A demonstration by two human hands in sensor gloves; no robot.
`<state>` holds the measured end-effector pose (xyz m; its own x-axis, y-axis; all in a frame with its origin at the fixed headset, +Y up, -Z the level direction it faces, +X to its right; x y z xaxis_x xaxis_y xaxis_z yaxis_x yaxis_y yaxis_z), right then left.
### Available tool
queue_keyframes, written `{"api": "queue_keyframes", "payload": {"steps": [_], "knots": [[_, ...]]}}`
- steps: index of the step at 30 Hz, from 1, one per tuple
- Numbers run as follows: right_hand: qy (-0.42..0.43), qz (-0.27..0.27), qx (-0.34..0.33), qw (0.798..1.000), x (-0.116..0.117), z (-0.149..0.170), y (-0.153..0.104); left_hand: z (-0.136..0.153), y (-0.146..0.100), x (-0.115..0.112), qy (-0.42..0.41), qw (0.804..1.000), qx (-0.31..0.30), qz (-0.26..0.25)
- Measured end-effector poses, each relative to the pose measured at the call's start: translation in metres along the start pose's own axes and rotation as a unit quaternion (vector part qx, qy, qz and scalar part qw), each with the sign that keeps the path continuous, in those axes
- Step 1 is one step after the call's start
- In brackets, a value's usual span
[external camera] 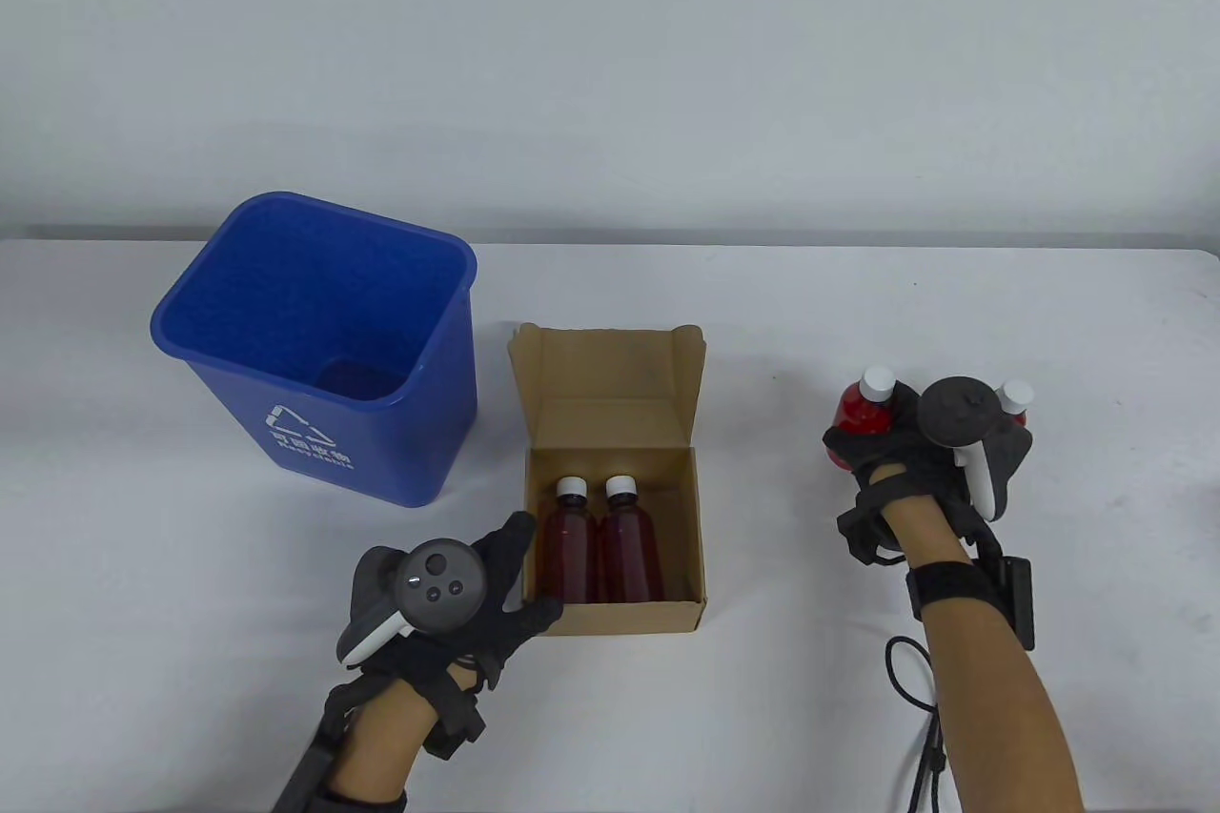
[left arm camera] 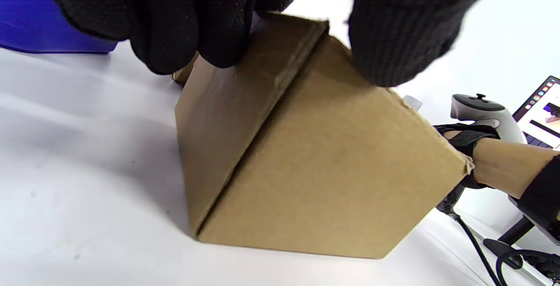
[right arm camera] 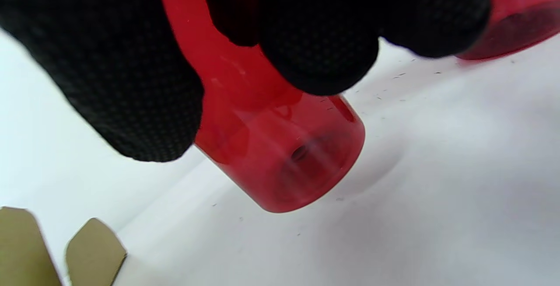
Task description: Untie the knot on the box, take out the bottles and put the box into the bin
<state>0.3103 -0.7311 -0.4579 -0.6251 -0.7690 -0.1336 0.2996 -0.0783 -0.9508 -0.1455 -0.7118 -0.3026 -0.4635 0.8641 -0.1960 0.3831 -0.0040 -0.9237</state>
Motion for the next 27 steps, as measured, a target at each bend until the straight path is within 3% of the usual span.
{"api": "queue_keyframes", "payload": {"steps": [5,9,17,27], "knots": [[-0.041,0.000,0.016,0.999,0.006,0.016,0.007,-0.001,0.000,0.000,0.004,1.000,-0.001,0.002],[0.017,-0.001,0.030,0.999,0.010,0.030,0.007,-0.001,0.000,-0.001,0.002,1.000,-0.001,0.002],[0.019,-0.030,0.023,0.999,0.012,0.026,0.002,-0.001,0.000,-0.001,0.001,1.000,0.000,0.002],[0.023,-0.016,-0.007,1.000,-0.028,-0.003,-0.020,-0.001,0.000,-0.001,0.001,1.000,0.000,0.003]]}}
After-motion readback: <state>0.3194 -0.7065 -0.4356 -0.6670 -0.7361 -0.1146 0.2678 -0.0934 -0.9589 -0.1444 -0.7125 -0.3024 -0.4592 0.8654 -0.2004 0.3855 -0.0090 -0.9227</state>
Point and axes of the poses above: the tracker on the back of each hand, its own z axis roughly to the little-finger side, its own y axis roughly from the wrist to the fingertips, x = y × z, the point moved 5 cm from there along y, roughly from the wrist to the fingertips, and after that the axes turned 1 degree about -z, right-handed, at the moved point
